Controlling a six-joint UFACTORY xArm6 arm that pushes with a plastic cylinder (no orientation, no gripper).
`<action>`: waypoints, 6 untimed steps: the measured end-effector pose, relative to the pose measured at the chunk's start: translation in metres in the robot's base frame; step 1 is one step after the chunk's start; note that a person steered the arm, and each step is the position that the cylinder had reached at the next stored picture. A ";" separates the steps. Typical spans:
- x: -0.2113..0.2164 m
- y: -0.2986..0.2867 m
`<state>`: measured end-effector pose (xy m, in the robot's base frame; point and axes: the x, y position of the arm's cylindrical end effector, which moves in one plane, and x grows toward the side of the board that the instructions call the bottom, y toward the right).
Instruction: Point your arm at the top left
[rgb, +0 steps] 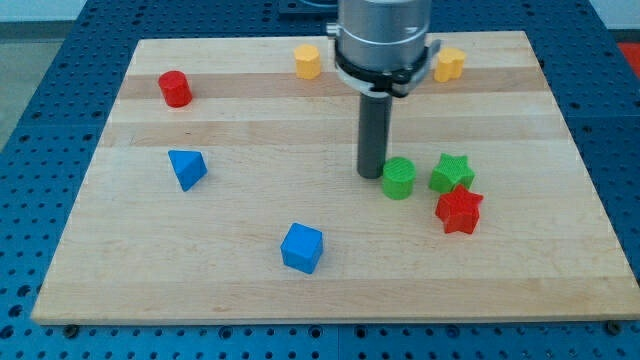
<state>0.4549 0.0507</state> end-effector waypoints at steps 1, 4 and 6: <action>-0.010 -0.005; -0.148 -0.198; -0.182 -0.226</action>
